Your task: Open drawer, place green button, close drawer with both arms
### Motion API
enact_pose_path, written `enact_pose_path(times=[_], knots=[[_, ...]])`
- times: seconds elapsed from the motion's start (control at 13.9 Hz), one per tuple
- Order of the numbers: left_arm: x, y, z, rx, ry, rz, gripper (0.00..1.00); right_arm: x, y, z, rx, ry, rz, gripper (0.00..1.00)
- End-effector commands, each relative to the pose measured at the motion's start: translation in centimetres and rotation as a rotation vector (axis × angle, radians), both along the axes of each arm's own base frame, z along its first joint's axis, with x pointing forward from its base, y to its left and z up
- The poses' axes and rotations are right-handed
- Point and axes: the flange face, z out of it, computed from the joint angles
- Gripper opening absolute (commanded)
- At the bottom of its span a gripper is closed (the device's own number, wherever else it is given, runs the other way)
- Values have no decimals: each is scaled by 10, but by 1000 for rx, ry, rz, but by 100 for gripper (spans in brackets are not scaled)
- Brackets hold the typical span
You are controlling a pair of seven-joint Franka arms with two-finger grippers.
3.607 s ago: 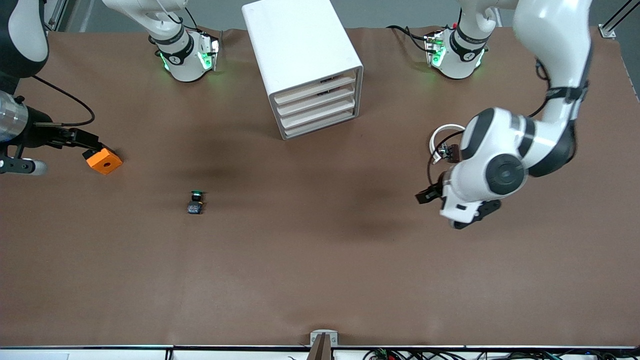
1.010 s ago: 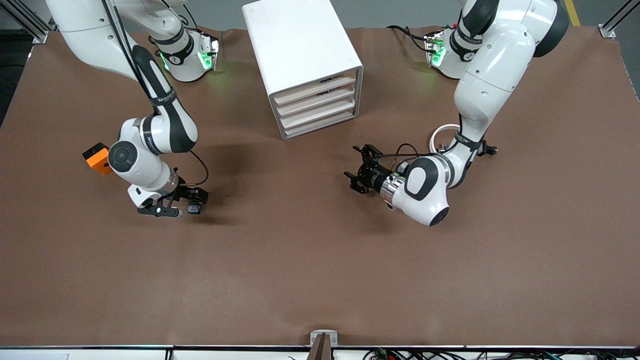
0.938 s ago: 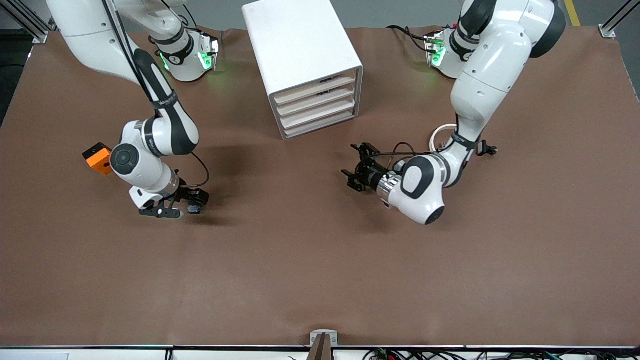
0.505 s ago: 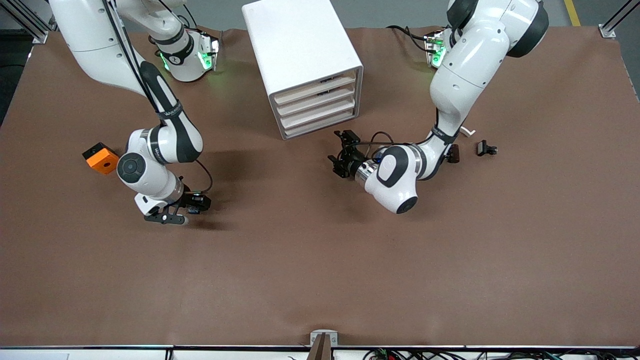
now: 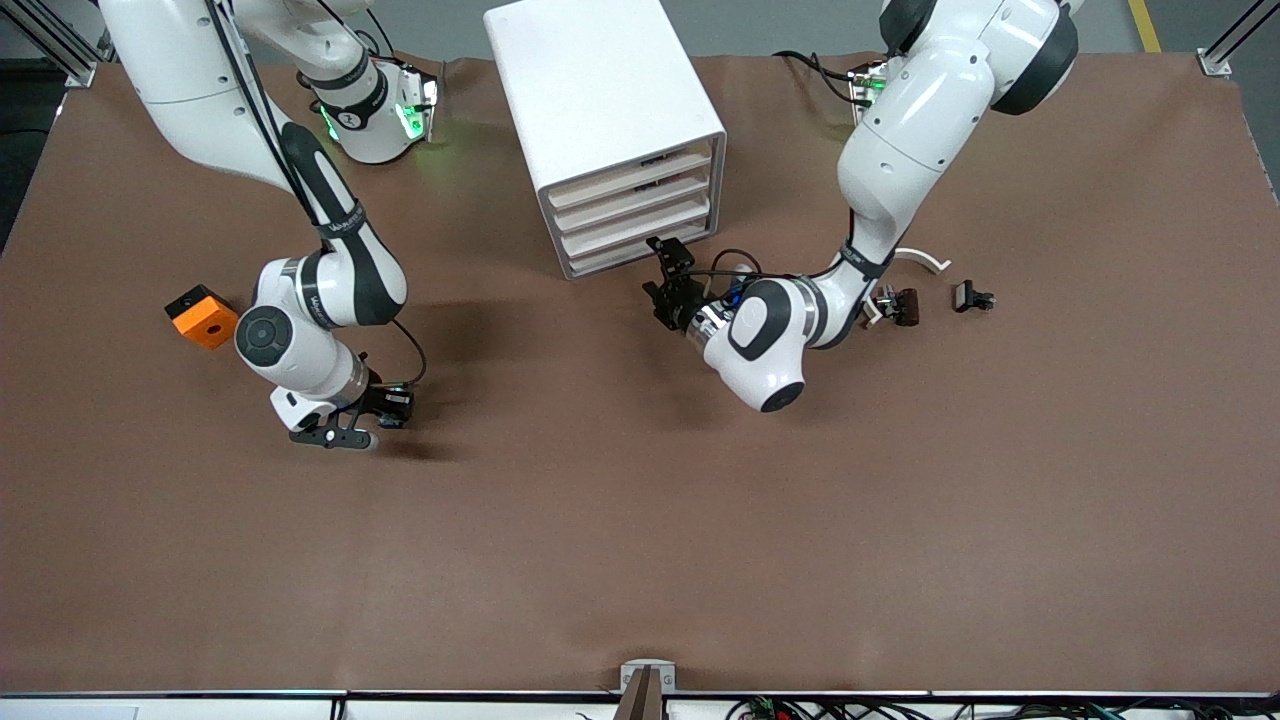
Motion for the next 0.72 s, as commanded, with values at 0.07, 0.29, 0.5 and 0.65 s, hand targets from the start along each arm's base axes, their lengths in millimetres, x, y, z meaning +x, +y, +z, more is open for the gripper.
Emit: enact_pose_path(times=[0.07,0.29,0.5,0.65], knots=[[-16,-2,-21,34,121,-7,85,15,4,28,18,2,-71,0],[-25,-9,-25,71,174,6,85,34,9,66,20,77,-86,0],[-32,-17,-25,117,210,13,82,46,11,89,20,105,-109,0],[-39,-22,-25,139,222,5,65,49,14,97,17,124,-143,0]])
